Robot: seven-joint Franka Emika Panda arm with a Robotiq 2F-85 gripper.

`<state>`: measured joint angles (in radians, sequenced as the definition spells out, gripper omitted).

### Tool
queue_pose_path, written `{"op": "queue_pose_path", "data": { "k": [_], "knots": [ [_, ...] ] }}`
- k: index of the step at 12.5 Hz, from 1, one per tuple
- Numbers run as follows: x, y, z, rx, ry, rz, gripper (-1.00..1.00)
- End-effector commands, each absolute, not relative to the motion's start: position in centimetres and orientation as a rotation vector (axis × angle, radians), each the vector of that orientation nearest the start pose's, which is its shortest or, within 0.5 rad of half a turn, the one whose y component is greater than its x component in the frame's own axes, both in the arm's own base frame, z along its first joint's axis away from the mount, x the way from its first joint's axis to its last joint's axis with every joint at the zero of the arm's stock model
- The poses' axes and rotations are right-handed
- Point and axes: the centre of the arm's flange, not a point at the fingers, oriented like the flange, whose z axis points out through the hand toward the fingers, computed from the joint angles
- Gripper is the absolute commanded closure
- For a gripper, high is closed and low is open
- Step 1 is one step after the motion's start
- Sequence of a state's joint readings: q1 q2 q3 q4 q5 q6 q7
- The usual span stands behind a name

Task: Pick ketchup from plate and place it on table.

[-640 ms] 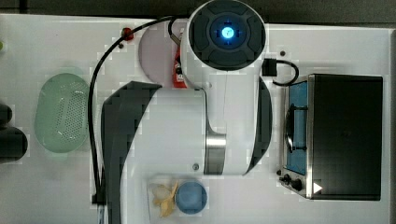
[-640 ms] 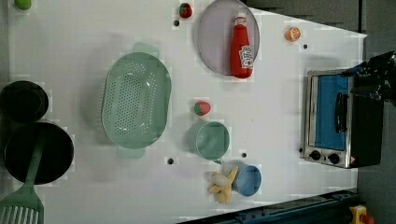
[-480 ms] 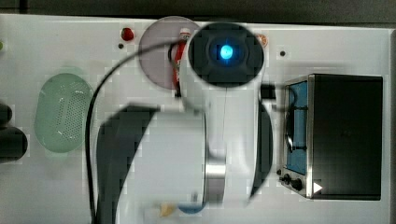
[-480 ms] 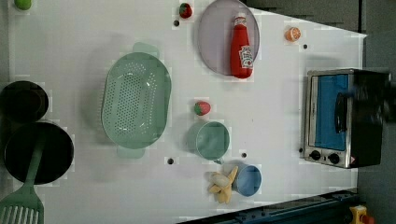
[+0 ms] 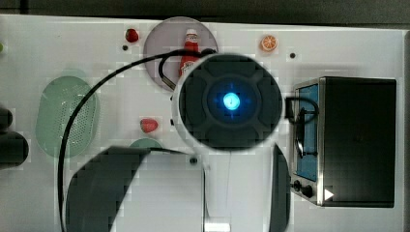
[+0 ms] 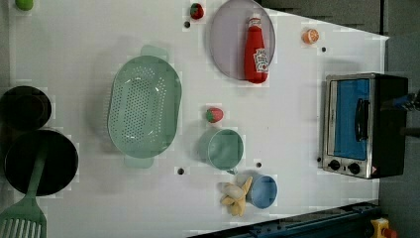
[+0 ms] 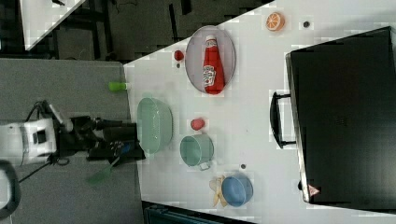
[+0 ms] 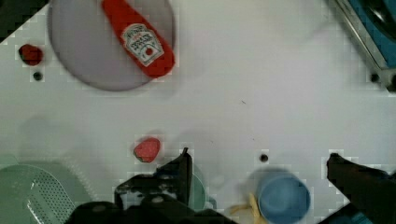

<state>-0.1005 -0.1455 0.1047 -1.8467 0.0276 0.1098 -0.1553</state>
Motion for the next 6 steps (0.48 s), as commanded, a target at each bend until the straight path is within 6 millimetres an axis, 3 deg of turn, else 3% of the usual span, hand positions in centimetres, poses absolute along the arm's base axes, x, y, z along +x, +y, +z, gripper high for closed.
{"op": "queue_pose_path", "data": {
  "k": [1,6],
  "knots": [
    [54.7,0.0,48.8,-3.048,0.761,0.241,-1.00],
    [58.7,2.2,40.3,-3.079,0.431,0.243,-1.00]
  ]
}}
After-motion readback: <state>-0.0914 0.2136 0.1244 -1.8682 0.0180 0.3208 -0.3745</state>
